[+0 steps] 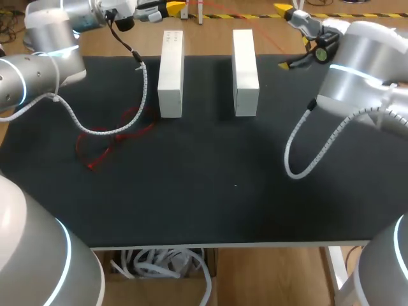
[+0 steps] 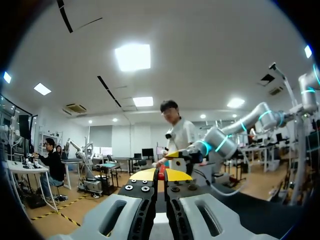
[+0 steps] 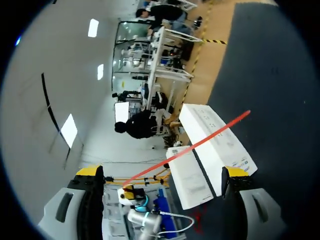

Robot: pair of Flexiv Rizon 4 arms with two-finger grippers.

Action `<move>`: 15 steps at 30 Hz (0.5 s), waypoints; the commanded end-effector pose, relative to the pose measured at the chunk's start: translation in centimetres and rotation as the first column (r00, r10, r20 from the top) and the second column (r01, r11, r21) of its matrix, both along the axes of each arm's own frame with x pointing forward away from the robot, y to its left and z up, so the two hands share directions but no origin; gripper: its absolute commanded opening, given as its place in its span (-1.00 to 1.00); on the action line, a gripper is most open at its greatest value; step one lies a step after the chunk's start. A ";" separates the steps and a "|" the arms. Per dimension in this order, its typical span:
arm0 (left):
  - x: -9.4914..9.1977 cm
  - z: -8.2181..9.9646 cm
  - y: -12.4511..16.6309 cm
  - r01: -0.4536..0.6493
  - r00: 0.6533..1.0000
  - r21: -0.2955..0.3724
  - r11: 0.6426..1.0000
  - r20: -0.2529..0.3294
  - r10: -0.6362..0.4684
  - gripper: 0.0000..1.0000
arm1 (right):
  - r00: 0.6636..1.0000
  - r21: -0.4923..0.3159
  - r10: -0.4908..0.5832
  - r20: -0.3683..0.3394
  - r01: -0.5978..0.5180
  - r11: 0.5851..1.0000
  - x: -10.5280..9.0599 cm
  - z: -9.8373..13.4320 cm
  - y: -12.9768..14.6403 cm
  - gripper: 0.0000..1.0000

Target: Grab the tape and strap the tape.

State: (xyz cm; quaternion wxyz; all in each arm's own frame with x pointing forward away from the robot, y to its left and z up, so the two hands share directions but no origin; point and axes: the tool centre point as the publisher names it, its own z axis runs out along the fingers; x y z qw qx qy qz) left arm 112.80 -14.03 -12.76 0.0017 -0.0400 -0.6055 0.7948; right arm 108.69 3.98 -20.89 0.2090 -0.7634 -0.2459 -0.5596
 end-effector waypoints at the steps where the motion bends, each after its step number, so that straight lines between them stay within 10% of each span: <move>1: -0.1 0.0 -0.1 -0.005 1.000 -0.002 1.000 0.002 0.005 -1.00 | 0.930 0.307 -0.353 -0.105 0.368 0.878 0.1 -0.9 -0.1 1.00; 8: -0.1 0.0 -0.1 -0.005 1.000 -0.002 1.000 0.002 0.005 -1.00 | 0.763 0.280 -0.644 0.049 0.609 0.742 1.2 -0.7 -2.5 1.00; 15: -0.1 0.0 -0.1 -0.005 1.000 -0.002 1.000 0.002 0.005 -1.00 | 0.718 0.280 -0.692 0.075 0.651 0.705 2.3 -1.3 -3.0 1.00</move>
